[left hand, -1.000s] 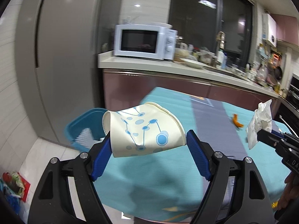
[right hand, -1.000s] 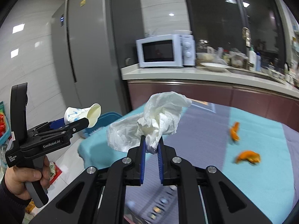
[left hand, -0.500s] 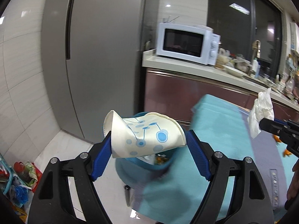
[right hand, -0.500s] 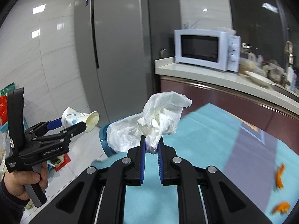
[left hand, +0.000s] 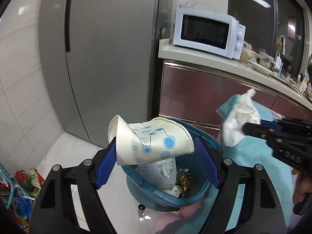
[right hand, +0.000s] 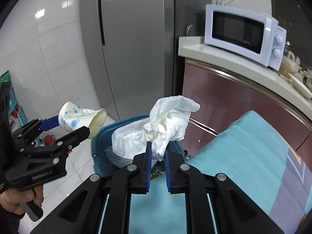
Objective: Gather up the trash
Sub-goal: 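Carry the cup and tissue to the blue bin and open both tools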
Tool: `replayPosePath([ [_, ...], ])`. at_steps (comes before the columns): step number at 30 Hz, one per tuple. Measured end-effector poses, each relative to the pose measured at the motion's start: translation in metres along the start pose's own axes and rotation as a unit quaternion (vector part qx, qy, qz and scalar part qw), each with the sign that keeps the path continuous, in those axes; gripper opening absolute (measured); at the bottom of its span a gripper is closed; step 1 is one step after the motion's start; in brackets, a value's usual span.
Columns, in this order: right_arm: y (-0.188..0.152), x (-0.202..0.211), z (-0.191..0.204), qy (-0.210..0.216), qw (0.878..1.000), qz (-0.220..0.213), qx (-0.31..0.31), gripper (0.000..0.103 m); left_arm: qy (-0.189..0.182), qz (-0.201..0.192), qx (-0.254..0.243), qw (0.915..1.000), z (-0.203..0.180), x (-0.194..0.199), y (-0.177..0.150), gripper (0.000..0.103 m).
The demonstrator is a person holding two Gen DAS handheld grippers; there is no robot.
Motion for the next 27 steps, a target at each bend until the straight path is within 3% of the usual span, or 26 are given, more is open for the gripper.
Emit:
replayPosePath([
  [12, -0.011, -0.075, -0.003, 0.008, 0.996, 0.089, 0.023, 0.011, 0.012, 0.069, -0.015, 0.9974, -0.014, -0.083, -0.03, 0.077],
  [25, -0.025, -0.112, 0.001, 0.021, 0.987, 0.152, 0.037, 0.016, 0.022, 0.099, -0.033, 0.9943, -0.013, -0.106, -0.048, 0.077],
  [27, -0.024, -0.114, 0.001, 0.021, 0.987, 0.157, 0.04, 0.018, 0.021, 0.103, -0.035, 0.9939, -0.015, -0.109, -0.05, 0.081],
])
Point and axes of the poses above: each gripper's, at about its wrist camera, not at the fingertips, and x roughly against the way its jaws point, z to its left, y to its top, the point moved 10 cm from there along -x, roughly the way its jaws point, and after that the axes turned 10 degrees about x, right-handed, at the moved point
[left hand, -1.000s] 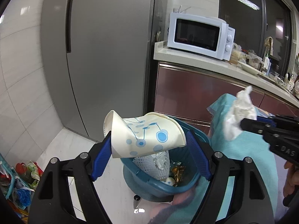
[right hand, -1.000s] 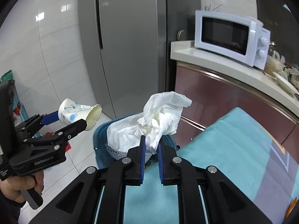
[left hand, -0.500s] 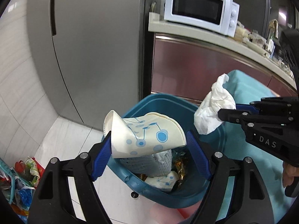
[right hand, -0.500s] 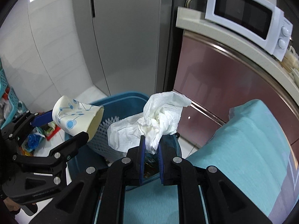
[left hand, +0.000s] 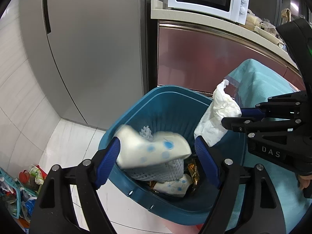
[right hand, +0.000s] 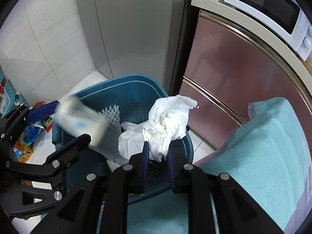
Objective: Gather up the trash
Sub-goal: 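Carry the cup and tissue to the blue bin and open both tools, then swing both tools back over the table toward the orange peels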
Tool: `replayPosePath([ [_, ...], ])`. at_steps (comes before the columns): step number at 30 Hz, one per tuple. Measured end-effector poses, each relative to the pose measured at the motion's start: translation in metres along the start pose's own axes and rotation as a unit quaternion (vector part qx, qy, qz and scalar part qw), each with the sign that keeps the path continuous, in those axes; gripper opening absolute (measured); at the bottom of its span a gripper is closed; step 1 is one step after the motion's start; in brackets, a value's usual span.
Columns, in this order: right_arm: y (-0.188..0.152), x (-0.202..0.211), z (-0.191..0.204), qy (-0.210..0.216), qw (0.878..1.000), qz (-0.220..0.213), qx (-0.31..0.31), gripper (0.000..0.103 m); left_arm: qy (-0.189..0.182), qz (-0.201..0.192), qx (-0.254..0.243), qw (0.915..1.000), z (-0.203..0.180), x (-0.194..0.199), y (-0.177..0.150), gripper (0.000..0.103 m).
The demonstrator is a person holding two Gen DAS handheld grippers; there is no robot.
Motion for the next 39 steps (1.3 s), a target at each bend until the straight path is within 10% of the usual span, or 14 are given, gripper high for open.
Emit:
replayPosePath([
  [11, -0.002, 0.006, -0.006, -0.006, 1.0, -0.012, -0.012, 0.034, 0.01, -0.006, 0.0, 0.9999, 0.005, 0.009, 0.0, 0.088],
  [18, 0.002, 0.019, -0.009, -0.004, 0.999, -0.038, -0.027, 0.063, 0.017, -0.016, 0.001, 0.9997, 0.008, 0.026, 0.001, 0.091],
  [39, -0.049, 0.147, -0.031, -0.033, 0.983, -0.166, -0.077, 0.084, -0.029, -0.09, 0.008, 0.9954, -0.024, 0.145, -0.001, 0.097],
])
Point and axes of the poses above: each gripper's, at about its wrist camera, not at the fingertips, and x roughly against the way its jaws point, z to its left, y to its top, the point moved 10 cm from there along -x, roughly the way its jaws point, and after that the axes turned 10 degrees about x, right-handed, at the moved point
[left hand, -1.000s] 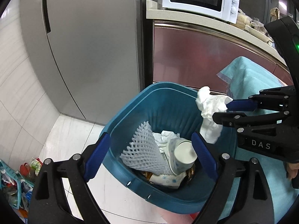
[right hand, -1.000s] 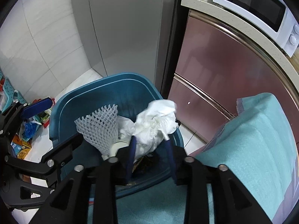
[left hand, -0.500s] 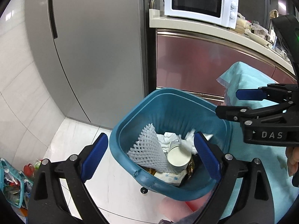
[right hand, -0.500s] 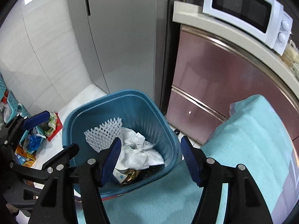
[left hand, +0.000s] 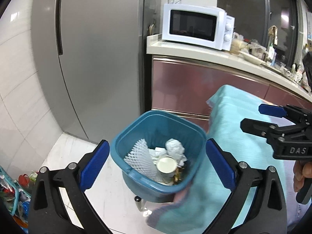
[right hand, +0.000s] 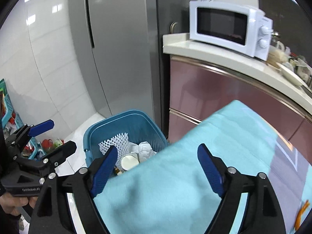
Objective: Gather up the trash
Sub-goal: 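Swing both tools back over the table toward the orange peels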
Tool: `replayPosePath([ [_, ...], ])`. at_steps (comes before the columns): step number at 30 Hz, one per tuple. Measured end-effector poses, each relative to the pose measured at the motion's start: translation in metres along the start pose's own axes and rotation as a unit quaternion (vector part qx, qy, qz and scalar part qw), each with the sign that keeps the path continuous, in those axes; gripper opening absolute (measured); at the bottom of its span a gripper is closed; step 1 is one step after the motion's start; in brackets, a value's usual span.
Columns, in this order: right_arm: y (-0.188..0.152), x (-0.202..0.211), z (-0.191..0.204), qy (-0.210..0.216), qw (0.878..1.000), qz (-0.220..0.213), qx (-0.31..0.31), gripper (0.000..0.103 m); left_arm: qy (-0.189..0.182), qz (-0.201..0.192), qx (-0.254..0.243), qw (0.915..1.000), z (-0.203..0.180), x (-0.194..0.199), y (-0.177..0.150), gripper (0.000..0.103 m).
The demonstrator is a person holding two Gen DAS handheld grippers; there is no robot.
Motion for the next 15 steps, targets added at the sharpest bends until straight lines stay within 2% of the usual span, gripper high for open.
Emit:
replayPosePath([
  [6, -0.025, 0.055, -0.012, -0.02, 0.999, -0.041, -0.019, 0.096, -0.036, -0.012, -0.001, 0.9993, -0.032, 0.036, -0.014, 0.097],
  [15, -0.085, 0.125, -0.032, -0.055, 0.994, -0.075, -0.066, 0.096, -0.077, -0.03, -0.002, 0.9965, -0.077, 0.088, -0.04, 0.097],
])
Point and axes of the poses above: each gripper's, at about its wrist camera, not at the fingertips, and x roughly against the way its jaws point, z to its left, y to its top, the point moved 10 cm from there along -x, roughly the way its jaws point, and after that the axes turned 10 degrees about x, right-handed, at the moved point
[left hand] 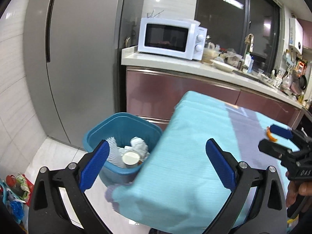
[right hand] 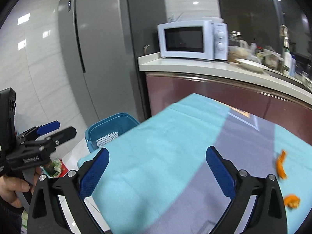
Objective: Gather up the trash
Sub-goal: 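Swing both tools back over the table toward the orange peels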
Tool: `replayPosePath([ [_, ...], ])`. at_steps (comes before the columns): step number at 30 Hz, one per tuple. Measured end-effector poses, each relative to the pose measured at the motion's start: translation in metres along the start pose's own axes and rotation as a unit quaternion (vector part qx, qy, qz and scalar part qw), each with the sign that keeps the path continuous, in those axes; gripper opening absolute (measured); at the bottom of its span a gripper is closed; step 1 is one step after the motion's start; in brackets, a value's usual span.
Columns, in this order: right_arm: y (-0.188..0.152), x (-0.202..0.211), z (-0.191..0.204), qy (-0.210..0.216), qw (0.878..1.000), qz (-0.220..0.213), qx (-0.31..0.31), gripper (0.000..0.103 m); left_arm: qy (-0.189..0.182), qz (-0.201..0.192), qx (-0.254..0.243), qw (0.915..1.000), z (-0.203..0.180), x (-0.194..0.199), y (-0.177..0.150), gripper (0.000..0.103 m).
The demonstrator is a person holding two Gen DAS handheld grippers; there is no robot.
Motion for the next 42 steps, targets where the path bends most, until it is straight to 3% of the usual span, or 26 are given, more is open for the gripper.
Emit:
replayPosePath([
  [13, -0.075, 0.104, -0.052, -0.109, 0.991, -0.038, -0.063, 0.096, -0.061, -0.023, -0.046, 0.9968, -0.094, 0.058, -0.053, 0.097],
  [27, -0.136, 0.177, -0.092, -0.237, 0.964, -0.053, -0.107, 0.096, -0.121, -0.017, -0.105, 0.987, -0.19, 0.076, -0.116, 0.097],
  [34, -0.158, 0.188, -0.118, -0.269, 0.954, -0.038, -0.13, 0.096, -0.146, -0.001, -0.129, 0.9808, -0.222, 0.063, -0.129, 0.097],
  [42, -0.158, 0.17, -0.142, -0.263, 0.956, -0.017, -0.13, 0.096, -0.159, 0.015, -0.146, 0.9763, -0.247, 0.031, -0.117, 0.097],
])
Point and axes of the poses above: each gripper's, at about its wrist camera, not at the fingertips, and x roughly against the way its jaws point, z to its left, y to its top, the point moved 10 cm from there along -x, roughly the way its jaws point, and after that the axes turned 10 degrees about x, right-handed, at the moved point
